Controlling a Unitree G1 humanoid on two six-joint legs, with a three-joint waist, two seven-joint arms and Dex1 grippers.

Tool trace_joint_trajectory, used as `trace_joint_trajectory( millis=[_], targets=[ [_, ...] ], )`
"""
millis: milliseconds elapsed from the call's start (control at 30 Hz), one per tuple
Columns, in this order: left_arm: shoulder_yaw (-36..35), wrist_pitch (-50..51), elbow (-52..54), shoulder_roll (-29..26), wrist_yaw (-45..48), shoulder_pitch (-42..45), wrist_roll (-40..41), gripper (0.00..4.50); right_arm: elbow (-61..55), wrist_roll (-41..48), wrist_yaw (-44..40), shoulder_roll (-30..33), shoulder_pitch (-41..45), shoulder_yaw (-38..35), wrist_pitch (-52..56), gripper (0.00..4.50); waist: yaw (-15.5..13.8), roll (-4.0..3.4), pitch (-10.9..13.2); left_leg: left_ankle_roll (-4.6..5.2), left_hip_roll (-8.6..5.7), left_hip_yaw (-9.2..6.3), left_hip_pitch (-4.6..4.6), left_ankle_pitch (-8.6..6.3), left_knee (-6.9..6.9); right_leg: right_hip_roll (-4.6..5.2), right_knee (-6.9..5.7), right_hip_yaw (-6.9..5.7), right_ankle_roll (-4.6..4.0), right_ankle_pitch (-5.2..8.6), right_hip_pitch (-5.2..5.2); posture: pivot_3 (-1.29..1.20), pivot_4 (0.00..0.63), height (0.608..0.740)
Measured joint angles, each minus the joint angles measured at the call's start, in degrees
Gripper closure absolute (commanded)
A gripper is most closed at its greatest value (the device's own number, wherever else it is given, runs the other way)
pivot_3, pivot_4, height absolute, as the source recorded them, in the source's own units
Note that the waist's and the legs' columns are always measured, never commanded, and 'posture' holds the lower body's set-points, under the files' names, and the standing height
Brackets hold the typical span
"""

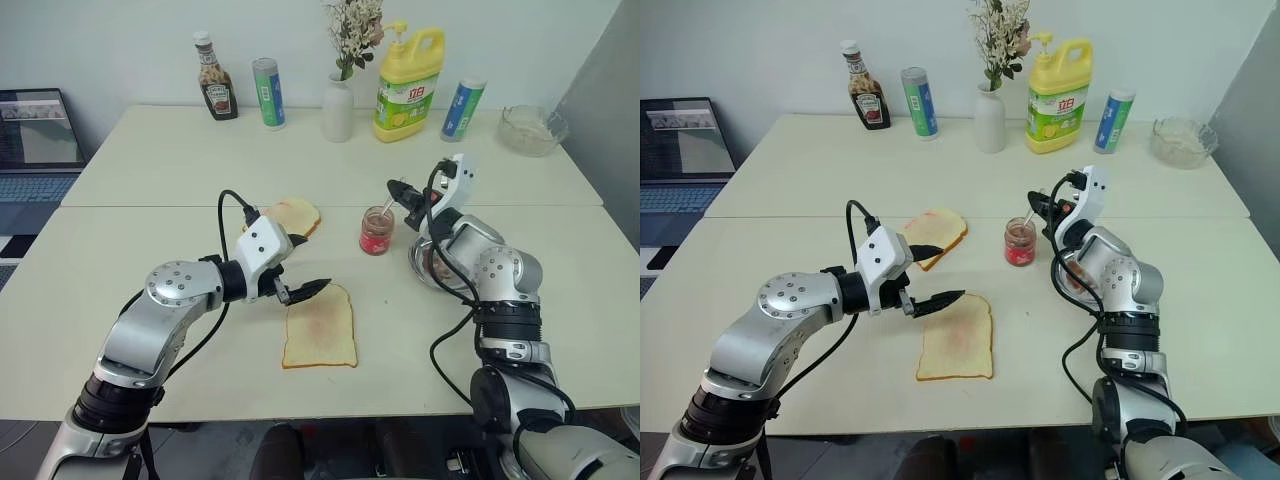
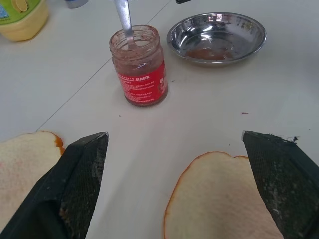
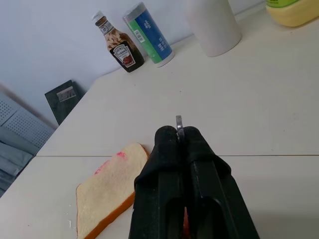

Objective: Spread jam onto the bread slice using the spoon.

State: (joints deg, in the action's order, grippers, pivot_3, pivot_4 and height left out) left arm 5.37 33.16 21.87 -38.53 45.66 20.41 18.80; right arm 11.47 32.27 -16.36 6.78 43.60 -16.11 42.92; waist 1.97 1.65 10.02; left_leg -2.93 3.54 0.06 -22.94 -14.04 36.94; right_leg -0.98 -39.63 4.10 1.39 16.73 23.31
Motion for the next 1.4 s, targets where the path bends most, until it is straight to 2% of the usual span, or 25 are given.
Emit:
trace_joint_trajectory(
  millis=[1000,1400],
  targets=[
    [0.48,-0.50,-0.01,0.20,-0.03,0.18,-0.05,0.00,0.32,10.32,7.39,0.87,2.45,-8.18,3.94,4.46,0.00,-0.01,0.01,0.00,0.00,0.01,-0.04,0.00,-0.05,0.00,0.10,0.00,0.00,0.00,0.01,0.00,0.150,0.740],
    [0.10,-1.14,-0.11,3.68,0.17,1.77,1.71,0.00,0.89,16.57,12.62,0.93,2.46,-13.14,6.56,4.46,-0.02,-0.01,0.01,0.00,0.00,0.03,-0.05,0.00,-0.06,0.00,0.13,0.02,0.00,0.00,0.01,0.00,0.150,0.740]
  ],
)
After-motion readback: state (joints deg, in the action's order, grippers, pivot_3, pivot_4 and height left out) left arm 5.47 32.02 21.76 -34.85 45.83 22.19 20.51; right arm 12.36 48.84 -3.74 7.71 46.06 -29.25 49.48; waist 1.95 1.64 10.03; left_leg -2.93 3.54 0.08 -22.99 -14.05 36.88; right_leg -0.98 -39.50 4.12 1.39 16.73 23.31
